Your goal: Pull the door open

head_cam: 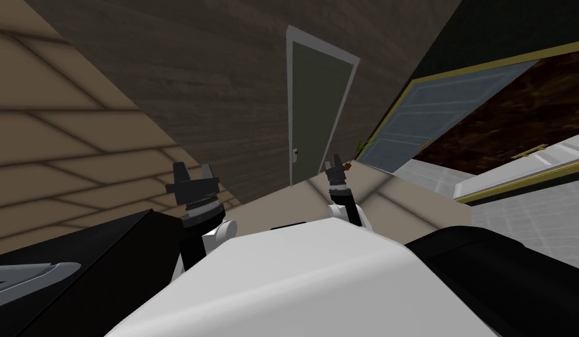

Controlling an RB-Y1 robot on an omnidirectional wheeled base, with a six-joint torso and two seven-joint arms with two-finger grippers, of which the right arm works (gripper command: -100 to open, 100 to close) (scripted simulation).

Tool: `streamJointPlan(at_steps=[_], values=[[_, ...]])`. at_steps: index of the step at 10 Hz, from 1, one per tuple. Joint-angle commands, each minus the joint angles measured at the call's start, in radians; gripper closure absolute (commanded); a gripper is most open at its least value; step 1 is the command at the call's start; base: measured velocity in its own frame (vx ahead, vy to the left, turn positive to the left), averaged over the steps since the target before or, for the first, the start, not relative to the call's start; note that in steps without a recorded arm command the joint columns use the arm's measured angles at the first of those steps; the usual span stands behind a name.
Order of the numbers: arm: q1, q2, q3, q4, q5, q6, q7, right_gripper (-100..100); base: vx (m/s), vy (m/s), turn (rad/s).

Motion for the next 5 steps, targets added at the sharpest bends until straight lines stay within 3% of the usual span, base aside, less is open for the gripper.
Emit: streamJointPlan(at_steps=[1, 2, 5], values=[[-0.005, -0.002, -0.014, 0.028, 0.017, -0.004, 0.030, -100, 0.089, -0.032, 0.116], [-0.011, -0.005, -0.032, 0.057, 0.036, -0.004, 0.063, -100, 0.108, -0.049, 0.245], [-0.021, -0.010, -0.062, 0.105, 0.068, -0.005, 0.117, -100, 0.102, -0.047, 0.139]])
